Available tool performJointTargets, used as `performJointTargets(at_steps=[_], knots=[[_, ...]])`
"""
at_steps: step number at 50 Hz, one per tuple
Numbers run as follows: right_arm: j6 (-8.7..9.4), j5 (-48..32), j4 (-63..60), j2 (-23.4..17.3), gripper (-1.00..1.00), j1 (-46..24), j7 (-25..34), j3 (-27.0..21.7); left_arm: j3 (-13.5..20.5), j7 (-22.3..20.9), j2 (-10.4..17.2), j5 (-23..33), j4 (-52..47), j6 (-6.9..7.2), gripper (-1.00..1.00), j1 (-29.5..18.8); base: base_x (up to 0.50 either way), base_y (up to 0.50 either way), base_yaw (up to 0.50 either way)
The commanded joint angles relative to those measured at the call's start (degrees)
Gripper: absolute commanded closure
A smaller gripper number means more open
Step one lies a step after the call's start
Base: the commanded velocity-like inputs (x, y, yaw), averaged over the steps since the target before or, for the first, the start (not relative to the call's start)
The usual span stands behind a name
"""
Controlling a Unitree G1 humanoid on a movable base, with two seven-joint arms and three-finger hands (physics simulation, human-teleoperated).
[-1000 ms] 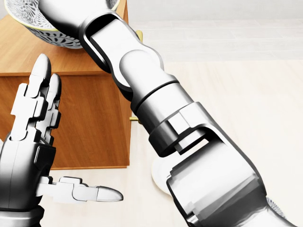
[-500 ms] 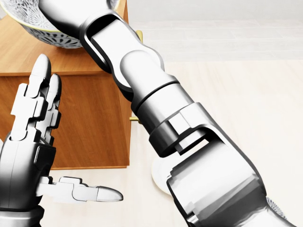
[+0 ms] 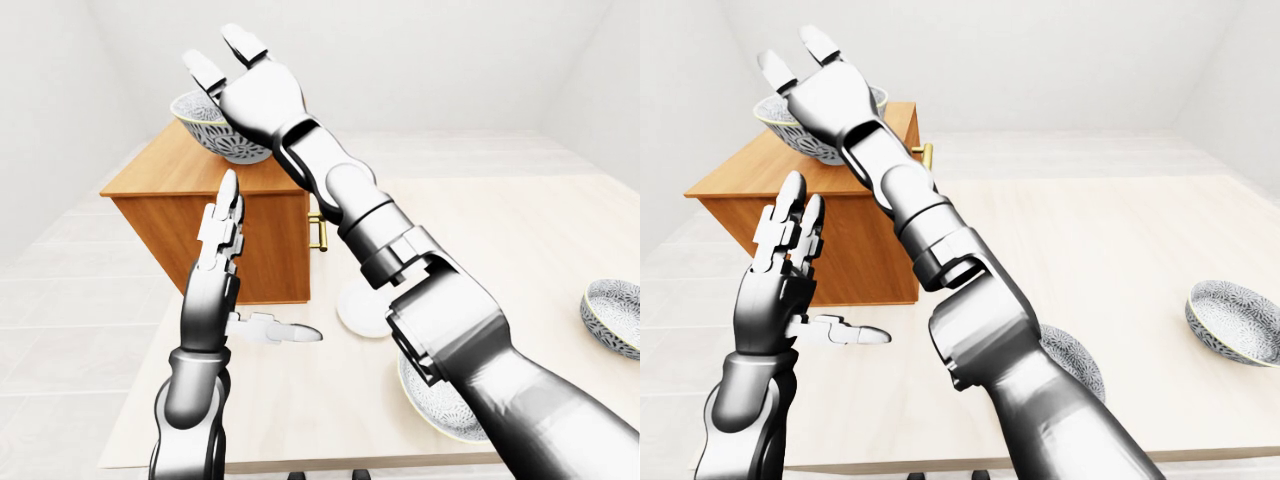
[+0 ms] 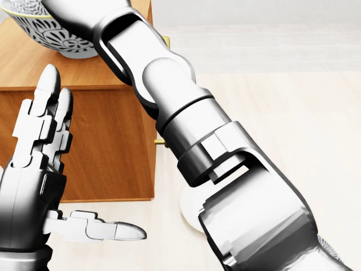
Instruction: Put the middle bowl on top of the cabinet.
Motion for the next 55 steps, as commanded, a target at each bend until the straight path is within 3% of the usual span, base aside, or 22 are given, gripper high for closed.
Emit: performJointTargets(at_steps=[1, 16, 24, 34, 50, 55], knots=[[0.00, 0.5, 0.5, -0.1, -1.00, -0.5, 3.3, -0.2, -0.3, -0.5, -0.2, -0.8, -0.3, 0.00, -1.00, 0.8, 0.00, 0.00, 0.00], [0.00, 1.8, -2.6, -2.0, -1.00, -1.7, 6.2, -0.9, -0.4, -0.5, -0.2, -0.8, -0.3, 0.00, -1.00, 0.7, 0.00, 0.00, 0.00], [0.00, 4.3, -14.4, -5.0, -1.00, 1.9, 15.5, -1.6, -0.2, -0.6, -0.2, -1.0, 0.2, 0.00, -1.00, 0.6, 0.00, 0.00, 0.00], [0.00, 11.8, -34.7, -8.7, -1.00, 10.6, 32.5, -4.5, -0.1, -0.5, -0.2, -1.0, 0.0, 0.00, -1.00, 0.6, 0.00, 0.00, 0.00], [0.00, 18.9, -46.8, -13.4, -1.00, 14.9, 43.2, -6.0, 0.0, -0.4, -0.1, -0.8, -0.3, 0.00, -1.00, 0.5, 0.00, 0.00, 0.00], [0.00, 22.4, -52.2, -14.4, -1.00, 15.4, 43.3, -6.7, 0.0, -0.4, -0.2, -0.8, -0.4, 0.00, -1.00, 0.5, 0.00, 0.00, 0.00]])
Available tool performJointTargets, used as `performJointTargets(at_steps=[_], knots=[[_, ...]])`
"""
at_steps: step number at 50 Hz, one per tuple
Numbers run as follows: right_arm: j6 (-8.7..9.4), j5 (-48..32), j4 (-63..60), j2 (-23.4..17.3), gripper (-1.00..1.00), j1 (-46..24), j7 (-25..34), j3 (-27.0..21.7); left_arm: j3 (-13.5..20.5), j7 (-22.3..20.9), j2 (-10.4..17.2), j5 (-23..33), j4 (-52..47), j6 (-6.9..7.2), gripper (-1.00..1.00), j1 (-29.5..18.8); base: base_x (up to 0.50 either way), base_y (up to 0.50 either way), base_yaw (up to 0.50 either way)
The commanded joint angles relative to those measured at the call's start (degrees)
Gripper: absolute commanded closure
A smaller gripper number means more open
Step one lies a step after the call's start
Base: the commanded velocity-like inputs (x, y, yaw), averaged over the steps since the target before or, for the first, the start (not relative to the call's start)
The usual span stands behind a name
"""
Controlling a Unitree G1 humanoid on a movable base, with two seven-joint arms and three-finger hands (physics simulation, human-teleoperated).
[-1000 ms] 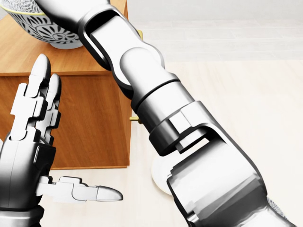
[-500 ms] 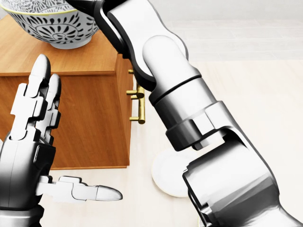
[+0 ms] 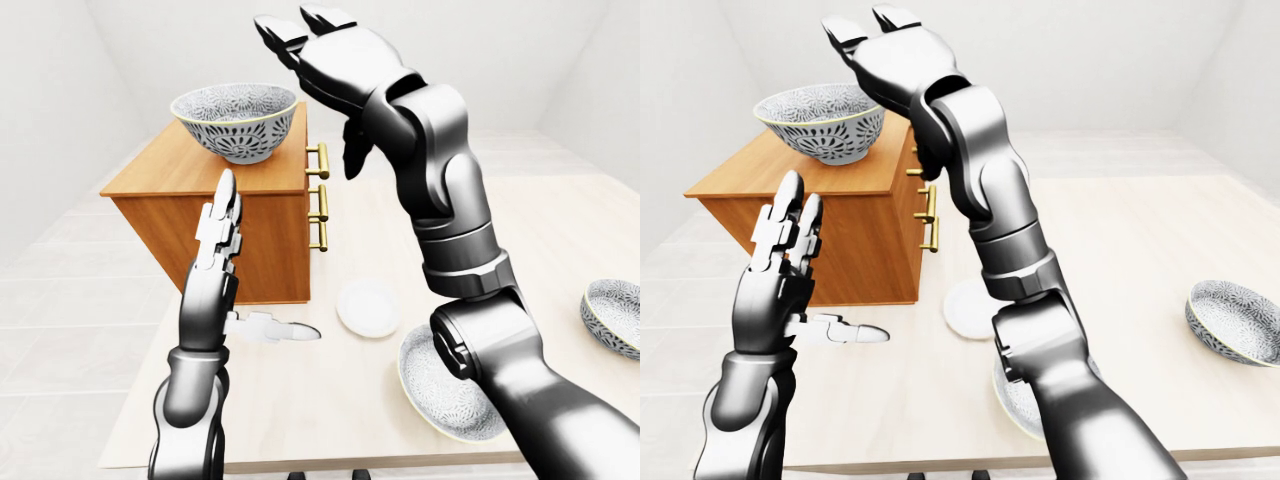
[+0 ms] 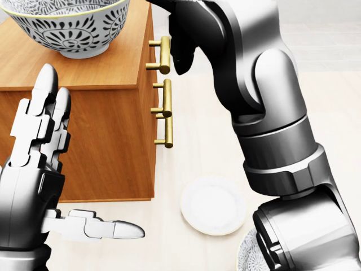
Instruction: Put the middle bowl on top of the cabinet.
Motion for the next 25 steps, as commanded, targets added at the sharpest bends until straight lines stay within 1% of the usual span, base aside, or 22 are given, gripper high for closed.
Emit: performJointTargets(at_steps=[1, 3, 4, 5, 9, 12, 13, 18, 22, 25], knots=[[0.00, 6.3, -11.6, -3.6, -1.00, 0.6, 5.9, -1.8, -0.5, -0.5, -0.3, -0.5, -0.8, 0.00, -1.00, 0.7, 0.00, 0.00, 0.00], [0.00, 7.5, -13.5, -4.6, -1.00, 0.3, 5.9, -2.2, -0.4, -0.5, -0.3, -0.6, -0.9, 0.00, -1.00, 0.7, 0.00, 0.00, 0.00], [0.00, 9.8, -15.4, -4.9, -1.00, -0.1, 5.9, -3.2, -0.2, -0.5, -0.3, -0.8, -0.6, 0.00, -1.00, 0.8, 0.00, 0.00, 0.00], [0.00, 10.5, -16.6, -5.5, -1.00, -0.3, 5.9, -3.5, -0.2, -0.5, -0.3, -0.8, -0.6, 0.00, -1.00, 0.8, 0.00, 0.00, 0.00], [0.00, 15.0, -20.3, -8.0, -1.00, -1.6, 5.9, -4.3, -0.7, -0.4, -0.3, -0.5, -0.6, 0.00, -1.00, 0.7, 0.00, 0.00, 0.00], [0.00, 17.9, -23.2, -10.2, -1.00, -2.2, 5.9, -5.4, -0.3, -0.3, -0.3, -0.6, -1.0, 0.00, -1.00, 0.9, 0.00, 0.00, 0.00], [0.00, 19.5, -24.4, -11.1, -1.00, -2.2, 5.9, -5.7, 0.1, -0.2, -1.1, -1.7, -1.1, 0.00, -1.00, 0.8, 0.00, 0.00, 0.00], [0.00, 23.9, -28.2, -15.1, -1.00, -2.9, 5.9, -7.2, 0.0, 0.1, -0.7, -1.4, -1.3, 0.00, -1.00, 0.8, 0.00, 0.00, 0.00], [0.00, 25.6, -29.5, -17.6, -1.00, -3.5, 5.9, -7.7, 0.0, 0.2, -0.8, -1.7, -1.6, 0.00, -1.00, 0.7, 0.00, 0.00, 0.00], [0.00, 27.1, -31.7, -18.1, -1.00, -3.2, 5.9, -8.1, 0.6, 0.3, -0.9, -2.5, -1.1, 0.00, -1.00, 0.6, 0.00, 0.00, 0.00]])
